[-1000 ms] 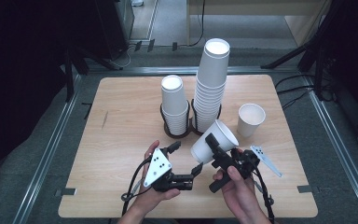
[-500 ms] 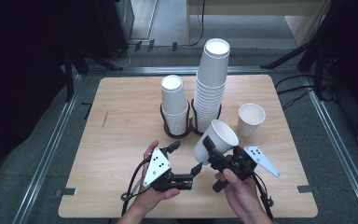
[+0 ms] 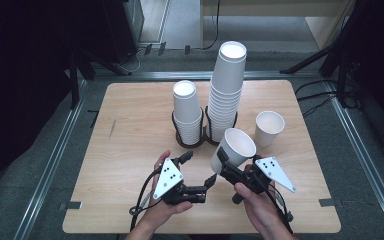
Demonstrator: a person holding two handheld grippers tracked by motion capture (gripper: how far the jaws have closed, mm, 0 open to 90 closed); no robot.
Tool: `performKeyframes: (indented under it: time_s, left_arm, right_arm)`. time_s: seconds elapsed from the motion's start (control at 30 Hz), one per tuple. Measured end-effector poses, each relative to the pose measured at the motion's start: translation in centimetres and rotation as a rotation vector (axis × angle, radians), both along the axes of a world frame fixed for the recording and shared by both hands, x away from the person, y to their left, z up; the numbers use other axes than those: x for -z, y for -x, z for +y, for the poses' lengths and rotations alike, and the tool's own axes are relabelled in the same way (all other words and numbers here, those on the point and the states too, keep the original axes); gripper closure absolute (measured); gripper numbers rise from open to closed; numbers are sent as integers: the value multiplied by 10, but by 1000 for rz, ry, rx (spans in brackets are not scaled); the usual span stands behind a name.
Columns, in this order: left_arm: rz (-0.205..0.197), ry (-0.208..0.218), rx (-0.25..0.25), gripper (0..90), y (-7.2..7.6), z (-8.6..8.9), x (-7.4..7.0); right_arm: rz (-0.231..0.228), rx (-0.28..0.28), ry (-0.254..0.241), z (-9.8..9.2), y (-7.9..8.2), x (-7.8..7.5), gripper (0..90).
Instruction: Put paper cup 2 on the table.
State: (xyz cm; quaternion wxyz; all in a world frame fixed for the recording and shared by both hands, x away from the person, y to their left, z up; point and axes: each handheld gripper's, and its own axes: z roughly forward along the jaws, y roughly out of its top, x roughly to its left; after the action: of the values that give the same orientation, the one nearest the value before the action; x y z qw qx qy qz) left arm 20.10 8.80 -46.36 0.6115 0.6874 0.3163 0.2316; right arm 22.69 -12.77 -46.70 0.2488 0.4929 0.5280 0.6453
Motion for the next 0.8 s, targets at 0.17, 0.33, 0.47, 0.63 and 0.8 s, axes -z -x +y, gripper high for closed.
performKeyframes:
  time_s: [0.17, 0.33, 0.47, 0.63, 0.8]
  left_arm:
    - [3, -1, -2, 89, 0, 0, 0]
    - [7, -4, -4, 89, -1, 0, 1]
    - [10, -4, -5, 89, -1, 0, 1]
    - [13, -4, -9, 89, -2, 1, 2]
    - [14, -7, -11, 89, -3, 2, 2]
  right_arm:
    - [-29, 17, 65, 2, -1, 3, 137]
    - [-50, 41, 129, 2, -3, 8, 136]
    - [-74, 59, 184, 2, -5, 14, 136]
    - [-100, 70, 240, 2, -8, 20, 135]
    - [-104, 79, 281, 3, -11, 27, 135]
